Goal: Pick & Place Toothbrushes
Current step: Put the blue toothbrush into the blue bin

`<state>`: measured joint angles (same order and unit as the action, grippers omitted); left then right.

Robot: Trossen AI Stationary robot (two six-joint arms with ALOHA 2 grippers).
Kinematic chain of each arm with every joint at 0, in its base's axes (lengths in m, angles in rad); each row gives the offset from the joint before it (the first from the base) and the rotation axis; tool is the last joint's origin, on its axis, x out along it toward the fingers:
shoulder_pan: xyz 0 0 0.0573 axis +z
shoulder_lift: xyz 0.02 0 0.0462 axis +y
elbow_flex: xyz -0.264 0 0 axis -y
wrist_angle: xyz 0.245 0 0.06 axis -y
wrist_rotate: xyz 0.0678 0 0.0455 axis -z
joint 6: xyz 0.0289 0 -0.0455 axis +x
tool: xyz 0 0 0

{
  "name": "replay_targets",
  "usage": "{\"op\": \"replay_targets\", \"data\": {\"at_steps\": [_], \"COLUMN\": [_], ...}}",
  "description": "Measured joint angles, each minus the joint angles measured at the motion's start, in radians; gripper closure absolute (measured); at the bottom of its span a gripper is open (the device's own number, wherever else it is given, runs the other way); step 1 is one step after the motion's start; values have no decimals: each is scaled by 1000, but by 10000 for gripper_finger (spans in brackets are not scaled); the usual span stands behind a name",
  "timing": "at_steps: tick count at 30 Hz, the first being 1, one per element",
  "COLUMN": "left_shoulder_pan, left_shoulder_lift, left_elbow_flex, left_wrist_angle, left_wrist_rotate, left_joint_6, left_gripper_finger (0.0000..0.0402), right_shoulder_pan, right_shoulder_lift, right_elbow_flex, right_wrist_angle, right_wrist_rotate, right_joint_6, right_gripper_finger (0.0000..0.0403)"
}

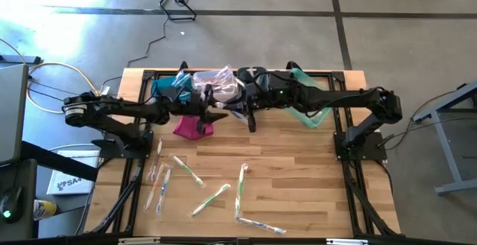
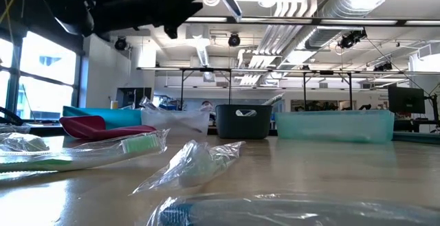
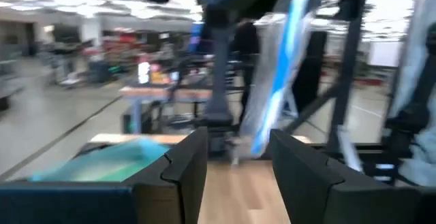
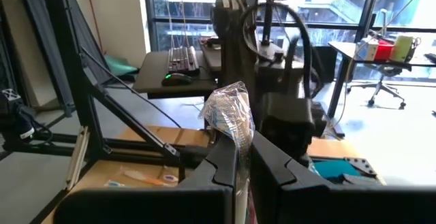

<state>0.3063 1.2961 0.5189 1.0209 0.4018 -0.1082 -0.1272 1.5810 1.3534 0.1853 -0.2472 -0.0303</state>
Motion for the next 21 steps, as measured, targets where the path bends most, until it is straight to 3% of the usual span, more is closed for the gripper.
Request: {"op": "replay_targets", "data": {"at_steps": [21], "left_shoulder_pan": [0], "left_shoulder_lift": [0], "left_elbow_flex": [12], "left_wrist_angle": [-35], "left_wrist_rotate": [39], "left_joint_6": [-1], "left_gripper_finger": [247], "right_shoulder_pan": [6], "right_shoulder_lift": [119], "right_elbow_flex": [0], "right_wrist_angle": [186], "right_wrist_rotate": [39], "right_joint_6": [-53], "right_gripper_finger": [393]}}
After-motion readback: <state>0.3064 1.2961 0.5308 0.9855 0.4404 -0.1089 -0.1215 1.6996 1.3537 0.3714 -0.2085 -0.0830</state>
